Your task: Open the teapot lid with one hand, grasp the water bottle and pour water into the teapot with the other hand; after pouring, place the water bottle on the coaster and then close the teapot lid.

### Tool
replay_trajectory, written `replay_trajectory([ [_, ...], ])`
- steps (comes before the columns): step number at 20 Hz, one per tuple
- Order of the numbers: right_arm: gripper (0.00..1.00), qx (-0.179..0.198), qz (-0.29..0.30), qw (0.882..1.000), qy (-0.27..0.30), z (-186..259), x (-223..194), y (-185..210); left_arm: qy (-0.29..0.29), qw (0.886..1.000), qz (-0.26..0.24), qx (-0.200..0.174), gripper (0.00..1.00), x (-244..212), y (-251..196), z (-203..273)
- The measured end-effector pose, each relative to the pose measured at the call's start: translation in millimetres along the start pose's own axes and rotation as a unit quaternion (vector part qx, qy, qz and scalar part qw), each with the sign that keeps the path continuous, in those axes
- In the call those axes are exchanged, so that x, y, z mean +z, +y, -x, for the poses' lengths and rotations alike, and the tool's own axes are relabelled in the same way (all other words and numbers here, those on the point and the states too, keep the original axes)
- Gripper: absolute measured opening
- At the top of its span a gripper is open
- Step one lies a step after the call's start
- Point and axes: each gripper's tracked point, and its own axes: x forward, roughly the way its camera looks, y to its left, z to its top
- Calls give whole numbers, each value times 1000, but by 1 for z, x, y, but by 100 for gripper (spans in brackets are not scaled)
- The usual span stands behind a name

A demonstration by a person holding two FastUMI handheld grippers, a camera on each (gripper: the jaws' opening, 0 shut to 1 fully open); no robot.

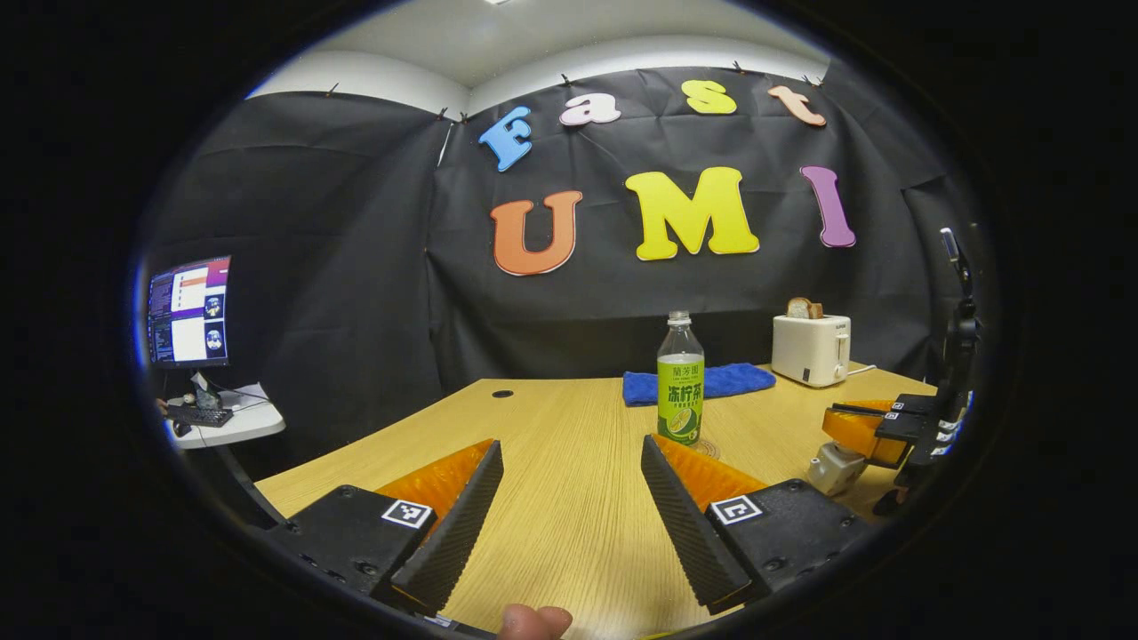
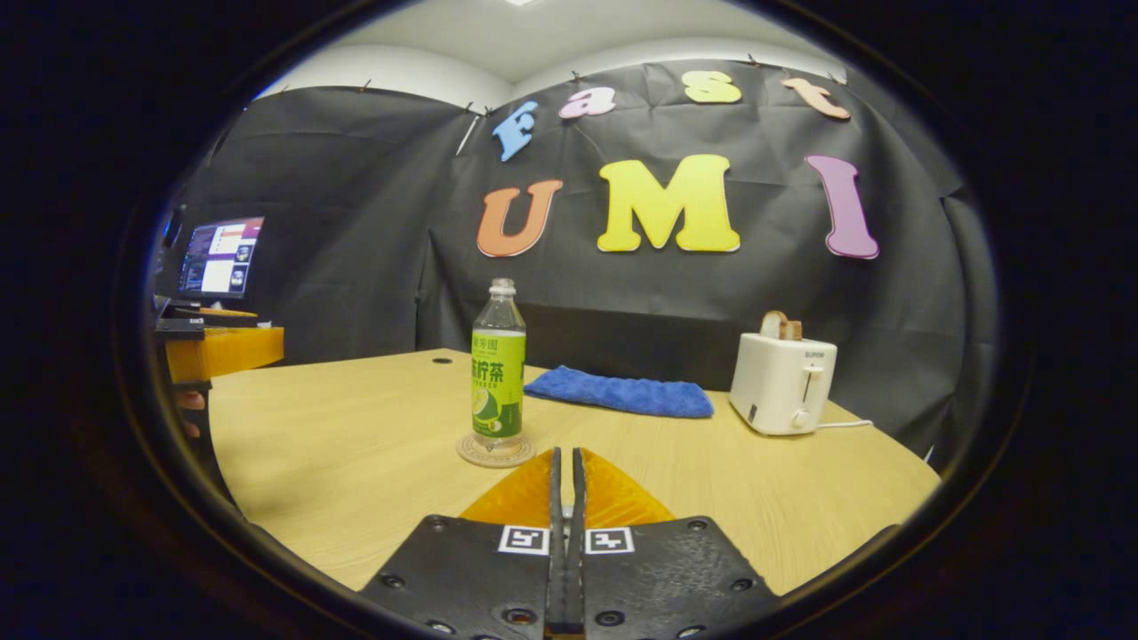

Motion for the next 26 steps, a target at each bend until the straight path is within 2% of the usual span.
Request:
replay_trajectory([
  [7,1,-8,1,1000,-3,4,2,1,-8,1000,3,-4,98,4,-3,0],
  [8,5,-6,-4,1000,-4,3,1,0,-8,1000,4,-4,98,4,-3,0],
  [18,10,-3,-16,1000,6,3,1,4,-11,1000,17,-5,98,6,-1,-3],
  [19,15,-2,-19,1000,0,6,5,4,-12,1000,19,-6,98,7,0,-2],
  [20,30,-3,-21,1000,-7,8,10,4,-14,1000,21,-6,97,9,-1,-1],
  [21,37,-7,-22,1000,-15,12,17,1,-15,1000,23,-6,97,12,-2,1],
  [22,49,-10,-26,999,-24,16,23,-1,-17,1000,25,-8,97,14,-5,2],
  [25,96,-48,-42,997,-40,30,42,-19,-21,999,35,-19,98,24,-16,9],
  [26,98,-57,-47,996,-43,36,48,-23,-23,999,36,-24,98,29,-21,11],
])
